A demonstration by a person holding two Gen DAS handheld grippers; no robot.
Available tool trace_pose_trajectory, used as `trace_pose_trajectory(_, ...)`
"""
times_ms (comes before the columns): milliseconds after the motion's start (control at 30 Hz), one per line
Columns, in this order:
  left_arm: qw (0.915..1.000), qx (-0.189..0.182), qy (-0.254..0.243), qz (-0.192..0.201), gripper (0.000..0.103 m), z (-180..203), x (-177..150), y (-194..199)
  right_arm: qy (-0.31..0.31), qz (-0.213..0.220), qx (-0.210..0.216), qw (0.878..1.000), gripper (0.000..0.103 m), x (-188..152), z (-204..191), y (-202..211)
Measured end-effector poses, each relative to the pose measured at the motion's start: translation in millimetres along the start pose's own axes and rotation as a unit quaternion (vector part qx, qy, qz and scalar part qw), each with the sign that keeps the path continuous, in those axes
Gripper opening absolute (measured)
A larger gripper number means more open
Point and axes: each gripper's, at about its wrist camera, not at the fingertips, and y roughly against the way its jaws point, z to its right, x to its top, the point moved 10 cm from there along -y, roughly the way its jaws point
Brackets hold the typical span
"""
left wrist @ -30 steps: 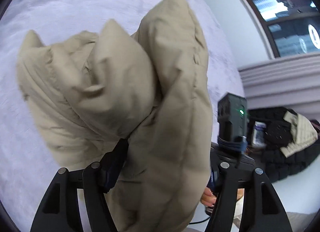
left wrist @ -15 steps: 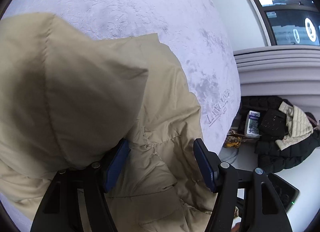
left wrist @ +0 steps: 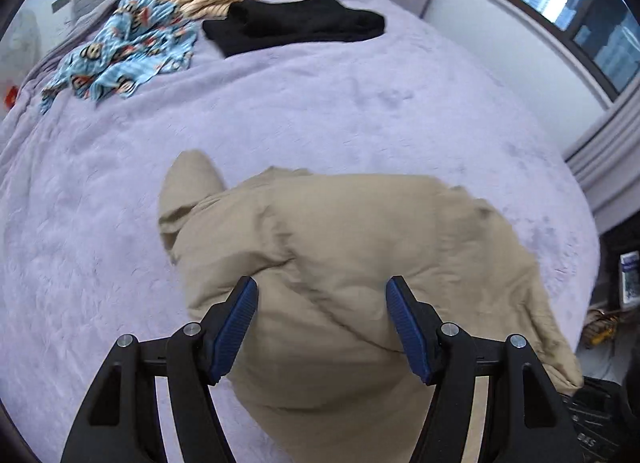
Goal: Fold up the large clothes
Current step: 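Lower the jacket bundle onto the bed with both tools, then open both tools and pull them back from the folded jacket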
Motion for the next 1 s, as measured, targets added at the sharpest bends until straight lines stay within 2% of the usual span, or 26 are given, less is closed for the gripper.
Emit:
trace_pose_trajectory(100, 0.9999, 0.004, 0.01, 0.002, 0.067, 1.3, 2.3, -30.0, -0.011, -0.002, -0.016, 1.0, 0.014, -0.7, 15.9, -5.5)
trace_pose_trajectory(267, 0.9998, 0.004, -0.007, 0.016, 0.068, 69.8, 29.1, -80.7, -0.045, -0.011, -0.038, 0.998, 0.014, 1.4, 58.1, -17.6)
trace_pose_trajectory(400, 0.9997, 0.011, -0.023, 0.009, 0.068, 107.5, 37.3, -109.9, -0.065, -0.032, -0.037, 0.997, 0.014, 5.0, 85.6, -42.0)
trace_pose_trajectory(533, 0.9996, 0.016, -0.022, 0.002, 0.068, 113.5, 38.0, -120.7, -0.08, -0.054, -0.012, 0.995, 0.015, 9.6, 96.3, -38.1)
trace_pose_trajectory(600, 0.9997, 0.014, -0.017, 0.0, 0.068, 109.9, 36.7, -122.4, -0.088, -0.039, 0.005, 0.995, 0.015, 19.2, 99.9, -17.5)
trace_pose_trajectory(633, 0.9998, 0.013, -0.014, -0.002, 0.068, 108.3, 36.6, -123.4, -0.088, -0.024, 0.014, 0.996, 0.018, 25.3, 100.1, -3.9)
trace_pose_trajectory(733, 0.9999, 0.01, -0.011, -0.004, 0.068, 107.9, 36.4, -124.5, -0.072, 0.021, 0.03, 0.997, 0.019, 54.5, 96.6, 29.1)
trace_pose_trajectory(800, 0.9998, 0.015, -0.014, -0.003, 0.068, 110.2, 36.4, -125.2, -0.061, 0.028, 0.052, 0.996, 0.033, 72.4, 84.5, 32.4)
trace_pose_trajectory(833, 0.9997, 0.018, -0.016, -0.003, 0.068, 109.2, 36.3, -125.6, -0.051, 0.026, 0.062, 0.996, 0.055, 81.9, 75.1, 27.6)
trace_pose_trajectory(867, 0.9997, 0.019, -0.017, -0.003, 0.068, 107.3, 36.1, -125.2, -0.039, 0.028, 0.067, 0.997, 0.061, 85.6, 65.5, 23.4)
trace_pose_trajectory(900, 0.9997, 0.019, -0.017, -0.003, 0.068, 104.8, 35.9, -124.4, -0.022, 0.021, 0.064, 0.997, 0.061, 90.8, 54.8, 12.5)
trace_pose_trajectory(933, 0.9997, 0.019, -0.016, -0.004, 0.068, 102.3, 35.6, -123.6, -0.007, 0.009, 0.062, 0.998, 0.056, 94.5, 46.1, -0.5)
trace_pose_trajectory(967, 0.9997, 0.019, -0.016, -0.005, 0.068, 101.8, 35.4, -123.4, 0.0, -0.004, 0.06, 0.998, 0.041, 96.7, 39.0, -15.1)
trace_pose_trajectory(1000, 0.9997, 0.02, -0.016, -0.006, 0.068, 99.2, 35.0, -121.9, 0.001, -0.021, 0.055, 0.998, 0.032, 91.4, 34.8, -26.4)
